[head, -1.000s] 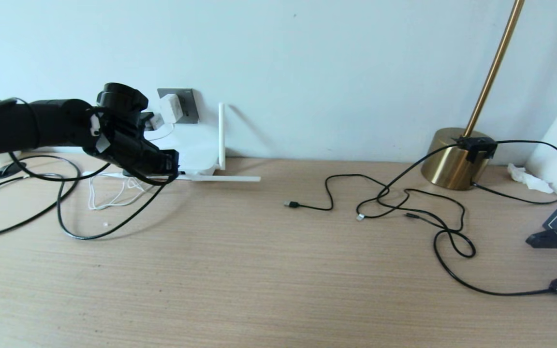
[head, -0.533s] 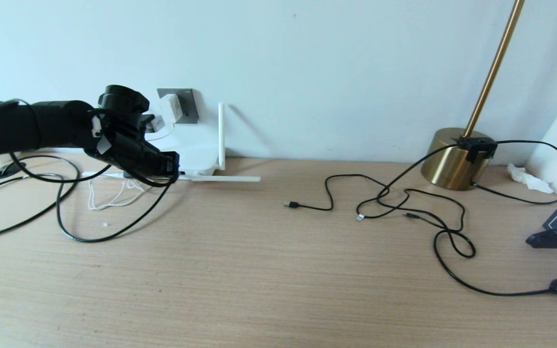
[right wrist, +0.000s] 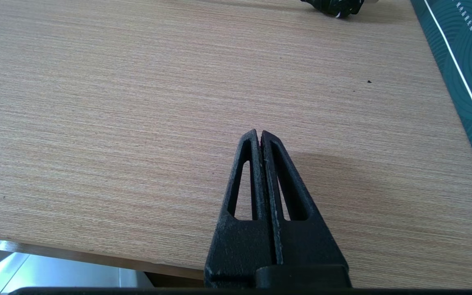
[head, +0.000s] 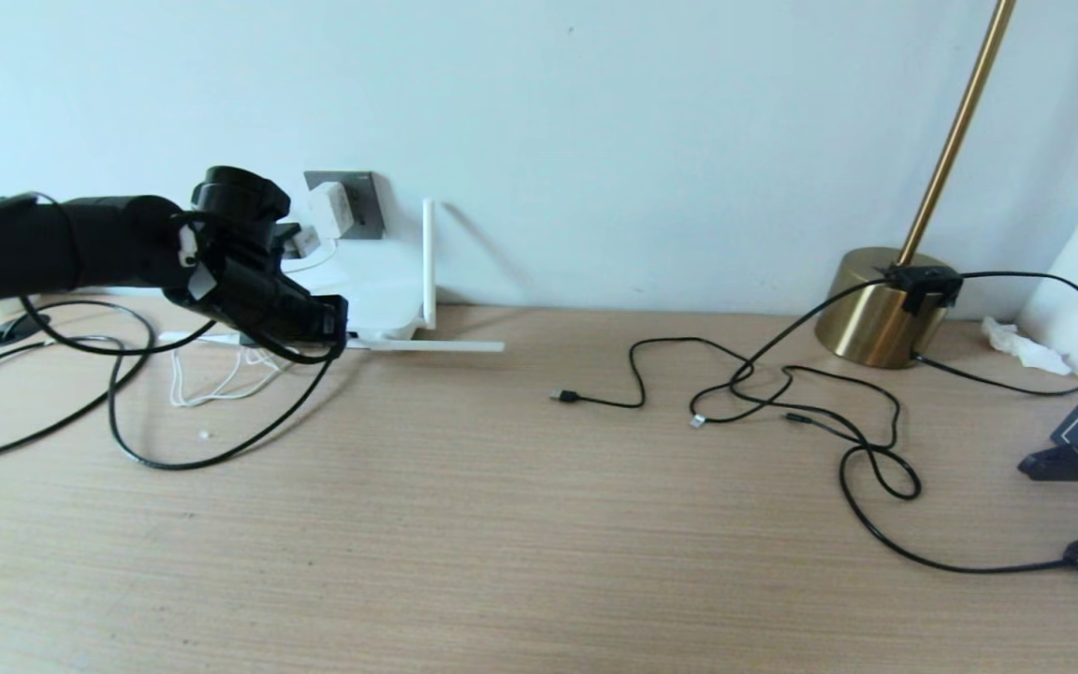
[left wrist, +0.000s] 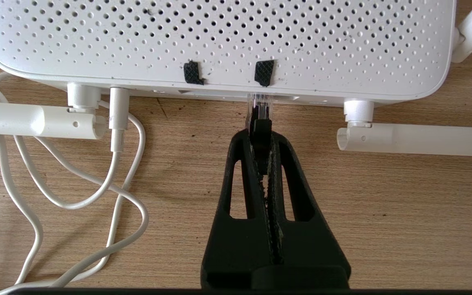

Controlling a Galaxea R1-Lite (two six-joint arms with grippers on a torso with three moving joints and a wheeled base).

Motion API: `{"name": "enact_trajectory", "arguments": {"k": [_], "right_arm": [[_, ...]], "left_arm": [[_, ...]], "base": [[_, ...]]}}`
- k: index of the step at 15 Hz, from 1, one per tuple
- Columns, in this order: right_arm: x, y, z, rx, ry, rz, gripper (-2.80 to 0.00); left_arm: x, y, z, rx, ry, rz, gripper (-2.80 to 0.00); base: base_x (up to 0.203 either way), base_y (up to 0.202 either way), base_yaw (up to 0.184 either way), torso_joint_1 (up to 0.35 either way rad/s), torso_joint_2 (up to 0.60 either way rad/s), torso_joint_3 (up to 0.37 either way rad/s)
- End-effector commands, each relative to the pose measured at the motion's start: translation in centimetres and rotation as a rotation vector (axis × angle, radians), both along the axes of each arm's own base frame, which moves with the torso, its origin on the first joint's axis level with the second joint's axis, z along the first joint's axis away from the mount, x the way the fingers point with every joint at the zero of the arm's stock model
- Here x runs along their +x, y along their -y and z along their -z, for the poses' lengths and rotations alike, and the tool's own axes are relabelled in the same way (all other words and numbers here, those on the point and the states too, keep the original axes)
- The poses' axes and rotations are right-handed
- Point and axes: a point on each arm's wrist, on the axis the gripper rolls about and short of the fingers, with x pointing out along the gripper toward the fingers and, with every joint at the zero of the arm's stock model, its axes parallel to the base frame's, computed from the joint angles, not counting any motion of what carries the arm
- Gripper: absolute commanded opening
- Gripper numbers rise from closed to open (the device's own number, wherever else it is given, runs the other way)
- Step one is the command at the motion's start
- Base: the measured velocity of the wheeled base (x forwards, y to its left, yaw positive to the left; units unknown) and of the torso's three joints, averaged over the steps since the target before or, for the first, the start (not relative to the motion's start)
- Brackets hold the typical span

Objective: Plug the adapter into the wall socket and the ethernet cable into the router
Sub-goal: Plug cable into router interface

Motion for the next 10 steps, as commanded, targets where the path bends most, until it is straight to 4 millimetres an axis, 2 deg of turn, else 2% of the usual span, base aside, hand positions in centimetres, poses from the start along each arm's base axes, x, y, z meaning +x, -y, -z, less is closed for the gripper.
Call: {"name": "enact_trajectory", "arguments": {"k": [1, 10], "right_arm": [[-0.01, 0.00, 0.02, -0.001, -0.002, -0.001, -2.80], [0.00, 0.00, 0.04, 0.001, -0.002, 0.000, -2.80]], "left_arm": [[-0.22, 0.02, -0.57, -0.002, 0.015, 0.000, -2.80], [-0.43, 0.03, -1.21, -0.004, 0.034, 0.000, -2.80]], "base": [[0.000, 0.000, 0.000, 0.000, 0.00, 0.000], [0.000, 0.000, 0.000, 0.000, 0.00, 0.000]]}}
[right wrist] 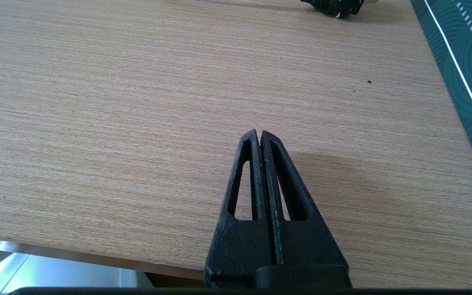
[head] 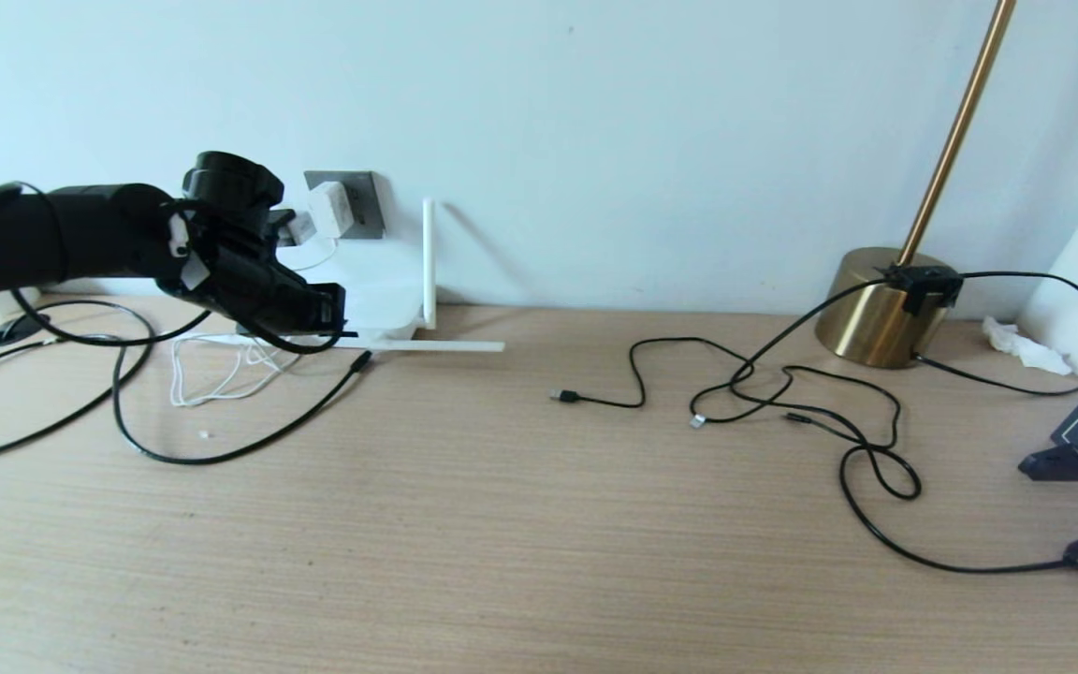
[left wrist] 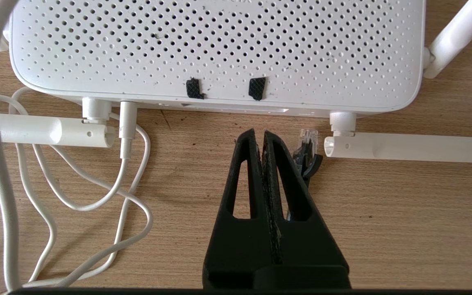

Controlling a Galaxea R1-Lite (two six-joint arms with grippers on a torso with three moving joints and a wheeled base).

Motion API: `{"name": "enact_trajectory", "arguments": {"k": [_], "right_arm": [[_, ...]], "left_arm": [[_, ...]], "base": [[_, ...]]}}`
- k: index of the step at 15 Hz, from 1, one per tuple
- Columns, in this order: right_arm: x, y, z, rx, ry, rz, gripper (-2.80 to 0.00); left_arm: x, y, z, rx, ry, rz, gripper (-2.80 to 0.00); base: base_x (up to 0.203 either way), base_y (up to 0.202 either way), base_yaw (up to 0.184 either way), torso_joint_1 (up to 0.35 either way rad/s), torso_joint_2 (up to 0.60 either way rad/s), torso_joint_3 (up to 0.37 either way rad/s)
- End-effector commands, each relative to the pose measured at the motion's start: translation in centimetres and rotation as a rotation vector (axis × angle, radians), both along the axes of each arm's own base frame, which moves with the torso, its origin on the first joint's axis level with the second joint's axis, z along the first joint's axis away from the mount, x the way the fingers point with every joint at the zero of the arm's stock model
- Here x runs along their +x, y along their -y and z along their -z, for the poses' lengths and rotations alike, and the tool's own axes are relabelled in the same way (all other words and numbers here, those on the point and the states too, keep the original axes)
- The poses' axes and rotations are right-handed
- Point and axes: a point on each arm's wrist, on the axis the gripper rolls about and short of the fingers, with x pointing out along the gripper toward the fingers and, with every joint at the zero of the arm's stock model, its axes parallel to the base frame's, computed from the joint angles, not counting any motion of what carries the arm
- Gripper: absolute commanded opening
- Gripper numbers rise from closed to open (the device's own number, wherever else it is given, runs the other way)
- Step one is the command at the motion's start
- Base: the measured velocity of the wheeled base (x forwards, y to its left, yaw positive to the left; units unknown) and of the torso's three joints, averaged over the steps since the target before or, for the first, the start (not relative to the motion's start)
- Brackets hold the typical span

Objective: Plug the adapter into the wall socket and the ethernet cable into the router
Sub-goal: Plug cable into router interface

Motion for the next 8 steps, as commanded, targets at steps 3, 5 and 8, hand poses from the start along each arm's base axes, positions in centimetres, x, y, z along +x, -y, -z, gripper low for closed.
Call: {"name": "enact_trajectory", "arguments": {"k": [3, 5, 8], "right_arm": [[-0.01, 0.00, 0.03, -0.001, -0.002, -0.001, -2.80], [-0.01, 0.00, 0.02, -0.001, -0.001, -0.001, -2.80], [0.00, 0.00, 0.04, 0.001, -0.002, -0.001, -2.80]], "left_arm": [[-0.21, -0.02, -0.23, -0.001, 0.002, -0.001, -2.80], [-0.18, -0.01, -0.22, -0.001, 0.003, -0.001, -2.80], [-0.04, -0.07, 0.24, 0.000, -0.013, -0.002, -2.80]], "base": [[0.000, 0.000, 0.000, 0.000, 0.00, 0.000], [0.000, 0.000, 0.000, 0.000, 0.00, 0.000], [0.000, 0.000, 0.000, 0.000, 0.00, 0.000]]}}
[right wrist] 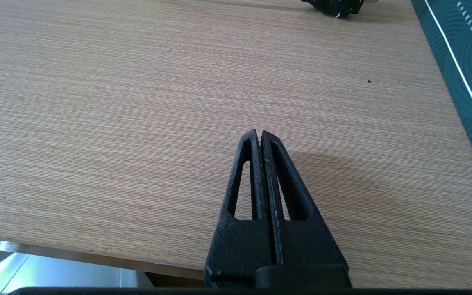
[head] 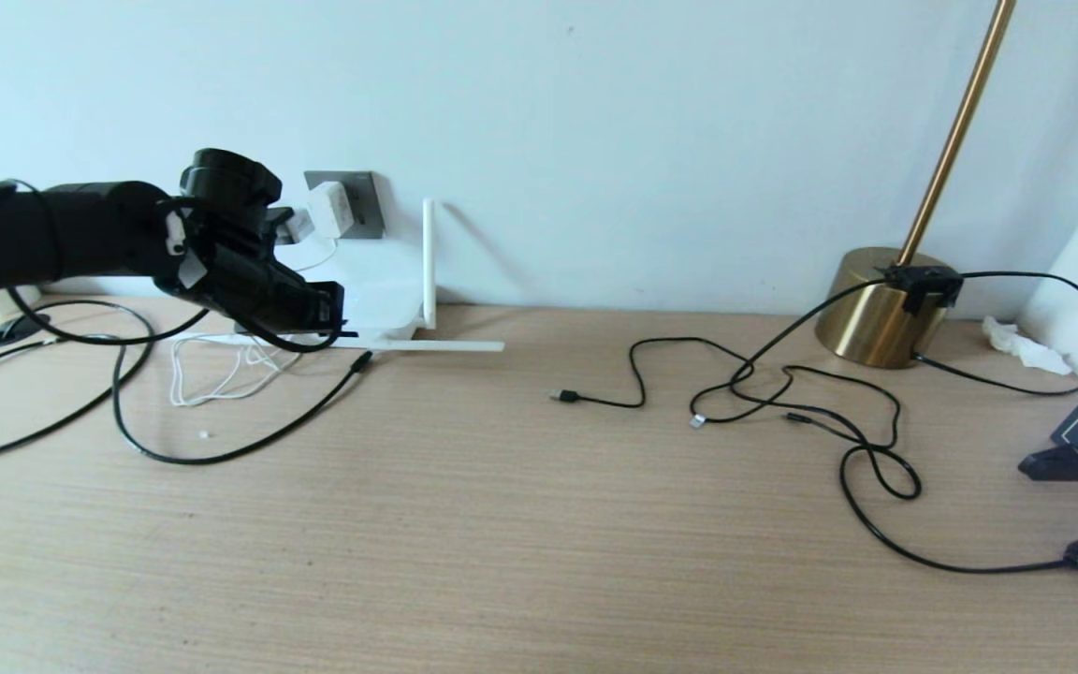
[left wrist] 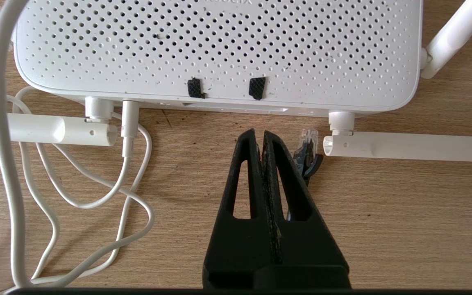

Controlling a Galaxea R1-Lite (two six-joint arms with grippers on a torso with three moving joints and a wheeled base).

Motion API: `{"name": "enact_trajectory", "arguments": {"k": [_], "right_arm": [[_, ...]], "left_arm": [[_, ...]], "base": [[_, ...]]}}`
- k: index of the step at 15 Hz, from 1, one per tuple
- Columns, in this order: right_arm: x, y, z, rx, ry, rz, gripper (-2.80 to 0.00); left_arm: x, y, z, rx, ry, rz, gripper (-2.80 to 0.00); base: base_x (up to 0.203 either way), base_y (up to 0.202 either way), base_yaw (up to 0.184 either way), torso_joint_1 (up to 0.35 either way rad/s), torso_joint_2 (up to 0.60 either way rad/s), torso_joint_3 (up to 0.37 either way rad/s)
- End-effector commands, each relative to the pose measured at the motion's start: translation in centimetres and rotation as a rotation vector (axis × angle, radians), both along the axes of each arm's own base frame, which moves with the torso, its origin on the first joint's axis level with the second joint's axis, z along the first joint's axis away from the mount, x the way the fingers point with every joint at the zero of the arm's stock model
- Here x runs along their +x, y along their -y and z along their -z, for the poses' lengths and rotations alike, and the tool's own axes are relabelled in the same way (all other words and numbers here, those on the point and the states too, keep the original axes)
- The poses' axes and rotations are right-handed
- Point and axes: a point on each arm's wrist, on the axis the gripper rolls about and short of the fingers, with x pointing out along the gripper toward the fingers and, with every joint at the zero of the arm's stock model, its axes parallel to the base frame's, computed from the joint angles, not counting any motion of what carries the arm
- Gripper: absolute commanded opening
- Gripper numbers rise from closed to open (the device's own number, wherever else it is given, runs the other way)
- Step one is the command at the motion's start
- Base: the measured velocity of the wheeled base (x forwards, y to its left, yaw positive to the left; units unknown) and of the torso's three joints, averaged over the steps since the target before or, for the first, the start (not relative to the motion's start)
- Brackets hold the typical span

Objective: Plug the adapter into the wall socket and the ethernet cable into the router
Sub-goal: Plug cable into router interface

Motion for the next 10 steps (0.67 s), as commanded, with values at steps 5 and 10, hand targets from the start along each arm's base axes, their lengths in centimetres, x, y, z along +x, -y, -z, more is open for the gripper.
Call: {"name": "enact_trajectory", "arguments": {"k": [5, 10], "right_arm": [[0.0, 0.0, 0.0, -0.002, -0.001, -0.001, -2.80], [0.0, 0.0, 0.0, 0.002, -0.001, 0.001, -2.80]], "left_arm": [[-3.1, -0.1, 0.2, 0.003, -0.063, 0.007, -2.80], [-5.8, 1.3, -0.8, 0.210, -0.047, 0.060, -2.80]], "base": [[0.000, 0.000, 0.000, 0.000, 0.00, 0.000], [0.000, 0.000, 0.000, 0.000, 0.00, 0.000]]}}
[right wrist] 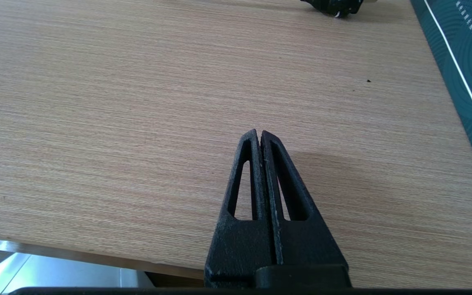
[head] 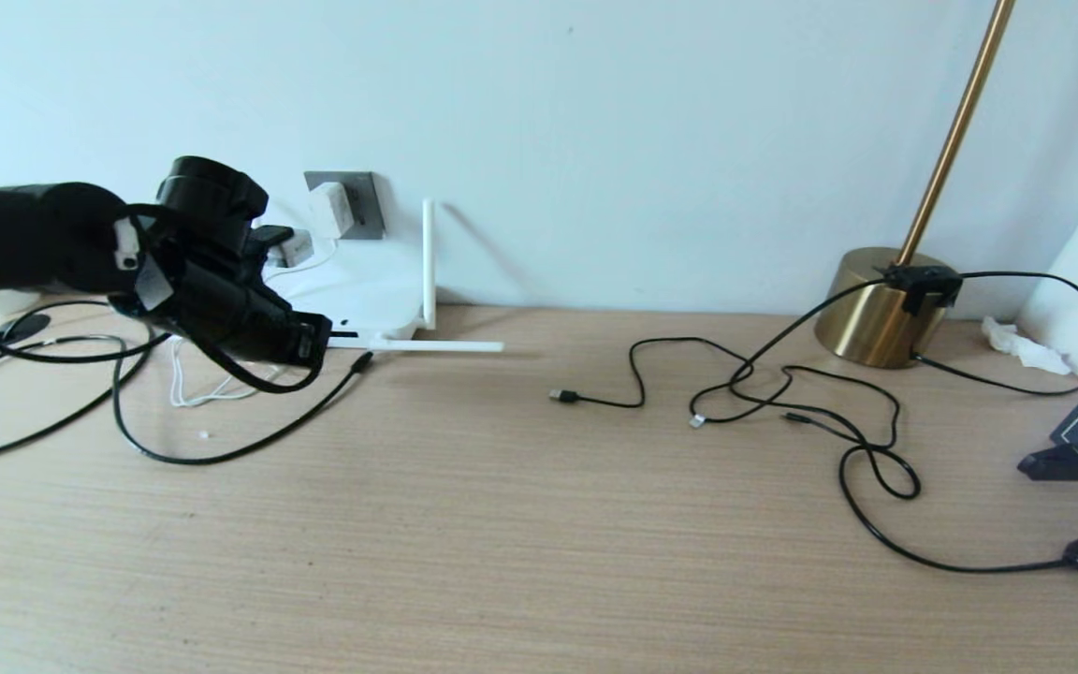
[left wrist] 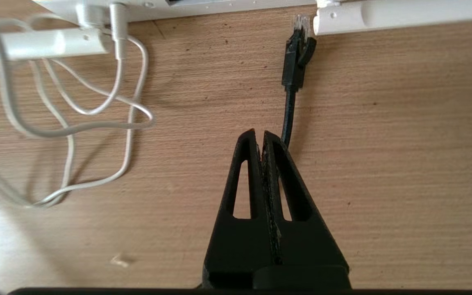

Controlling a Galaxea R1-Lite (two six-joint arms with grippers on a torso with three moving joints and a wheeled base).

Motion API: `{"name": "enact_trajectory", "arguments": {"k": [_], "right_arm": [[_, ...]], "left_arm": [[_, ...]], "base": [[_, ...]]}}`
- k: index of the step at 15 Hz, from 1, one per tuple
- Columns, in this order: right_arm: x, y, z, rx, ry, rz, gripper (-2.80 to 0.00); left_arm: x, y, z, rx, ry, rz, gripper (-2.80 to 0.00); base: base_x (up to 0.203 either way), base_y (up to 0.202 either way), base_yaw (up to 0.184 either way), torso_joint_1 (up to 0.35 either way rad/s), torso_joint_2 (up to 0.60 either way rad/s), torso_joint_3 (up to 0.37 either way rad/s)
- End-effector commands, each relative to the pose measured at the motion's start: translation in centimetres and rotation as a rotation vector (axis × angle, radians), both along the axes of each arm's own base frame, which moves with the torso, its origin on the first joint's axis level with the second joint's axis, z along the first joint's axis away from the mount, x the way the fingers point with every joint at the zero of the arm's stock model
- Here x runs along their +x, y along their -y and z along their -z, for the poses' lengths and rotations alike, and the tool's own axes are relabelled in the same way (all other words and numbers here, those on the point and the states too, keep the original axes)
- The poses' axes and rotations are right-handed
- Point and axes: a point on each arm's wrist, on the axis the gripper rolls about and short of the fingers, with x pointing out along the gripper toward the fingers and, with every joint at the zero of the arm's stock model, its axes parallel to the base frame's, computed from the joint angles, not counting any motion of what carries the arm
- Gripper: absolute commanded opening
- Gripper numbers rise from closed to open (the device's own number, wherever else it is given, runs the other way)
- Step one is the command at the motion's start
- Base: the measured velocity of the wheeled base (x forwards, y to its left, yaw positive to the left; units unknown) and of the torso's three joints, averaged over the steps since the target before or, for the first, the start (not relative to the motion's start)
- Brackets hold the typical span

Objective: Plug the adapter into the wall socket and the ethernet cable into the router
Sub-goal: Plug cable into router interface

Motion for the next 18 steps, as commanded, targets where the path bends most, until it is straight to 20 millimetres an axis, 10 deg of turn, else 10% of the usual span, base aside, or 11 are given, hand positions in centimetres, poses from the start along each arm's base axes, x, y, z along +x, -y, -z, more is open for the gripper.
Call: {"name": "enact_trajectory", "arguments": {"k": [1, 4, 5, 12, 18], "right_arm": [[0.0, 0.0, 0.1, 0.001, -0.003, -0.001, -2.80], [0.0, 0.0, 0.0, -0.001, -0.001, -0.001, -2.80], [0.0, 0.0, 0.0, 0.001, -0.001, -0.001, -2.80], [0.0, 0.0, 0.0, 0.033, -0.002, 0.021, -2.80], [0.0, 0.0, 0.0, 0.028, -0.002, 0.021, -2.80]], "left_arm": [[-0.9, 0.5, -0.7, 0.092, 0.020, 0.022, -2.80], [-1.5, 2.4, -0.2, 0.204, 0.007, 0.055, -2.80], [-1.6, 3.4, 0.1, 0.238, 0.006, 0.052, 0.00], [1.0, 7.2, 2.6, 0.455, 0.058, 0.085, 0.00], [2.5, -1.0, 0.6, 0.098, 0.000, 0.284, 0.00]], "base": [[0.000, 0.000, 0.000, 0.000, 0.00, 0.000], [0.000, 0.000, 0.000, 0.000, 0.00, 0.000], [0.000, 0.000, 0.000, 0.000, 0.00, 0.000], [0.000, 0.000, 0.000, 0.000, 0.00, 0.000], [0.000, 0.000, 0.000, 0.000, 0.00, 0.000]]}}
